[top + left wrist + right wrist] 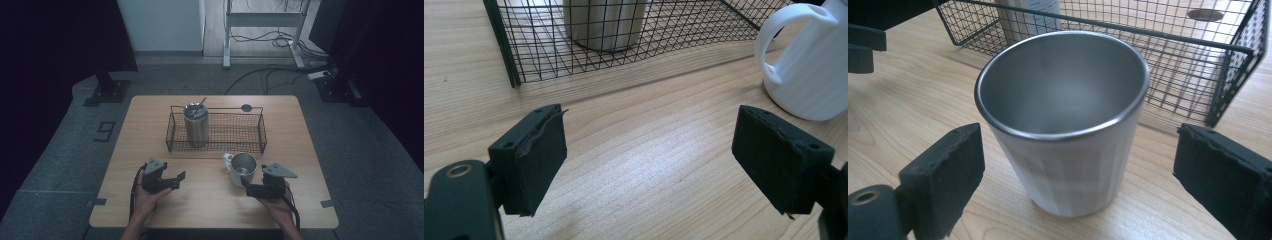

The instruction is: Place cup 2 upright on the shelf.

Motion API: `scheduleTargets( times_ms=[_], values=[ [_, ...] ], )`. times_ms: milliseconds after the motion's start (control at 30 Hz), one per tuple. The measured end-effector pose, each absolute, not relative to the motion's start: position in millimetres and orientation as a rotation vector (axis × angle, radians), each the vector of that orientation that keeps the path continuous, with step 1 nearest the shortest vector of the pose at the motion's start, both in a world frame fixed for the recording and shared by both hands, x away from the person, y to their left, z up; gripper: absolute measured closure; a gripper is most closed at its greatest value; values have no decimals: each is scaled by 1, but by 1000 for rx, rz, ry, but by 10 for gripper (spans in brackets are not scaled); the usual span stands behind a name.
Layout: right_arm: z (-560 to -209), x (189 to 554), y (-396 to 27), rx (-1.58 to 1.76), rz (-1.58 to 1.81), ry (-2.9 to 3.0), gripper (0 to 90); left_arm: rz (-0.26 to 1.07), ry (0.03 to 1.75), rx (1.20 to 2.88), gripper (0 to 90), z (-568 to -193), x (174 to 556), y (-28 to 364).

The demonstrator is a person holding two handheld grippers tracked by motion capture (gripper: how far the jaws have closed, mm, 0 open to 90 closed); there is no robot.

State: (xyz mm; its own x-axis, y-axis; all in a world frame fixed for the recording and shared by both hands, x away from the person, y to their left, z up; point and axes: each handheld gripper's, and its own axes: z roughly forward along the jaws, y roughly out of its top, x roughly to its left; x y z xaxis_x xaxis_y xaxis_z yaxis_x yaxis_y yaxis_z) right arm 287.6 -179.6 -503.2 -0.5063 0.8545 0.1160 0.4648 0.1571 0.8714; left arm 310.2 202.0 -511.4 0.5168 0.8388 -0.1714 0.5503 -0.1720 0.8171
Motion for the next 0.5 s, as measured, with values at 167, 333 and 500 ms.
scheduleTargets(
  times_ms=[167,333,500],
  values=[
    [-505,294,-173,1240,1289,2051,34,396,1155,1842,147,-511,311,205],
    [-508,301,-167,1238,1283,2070,16,391,1155,1842,147,-512,311,205],
    [-510,308,-159,1219,1253,2083,0,389,1149,1840,147,-512,311,205]
  ],
)
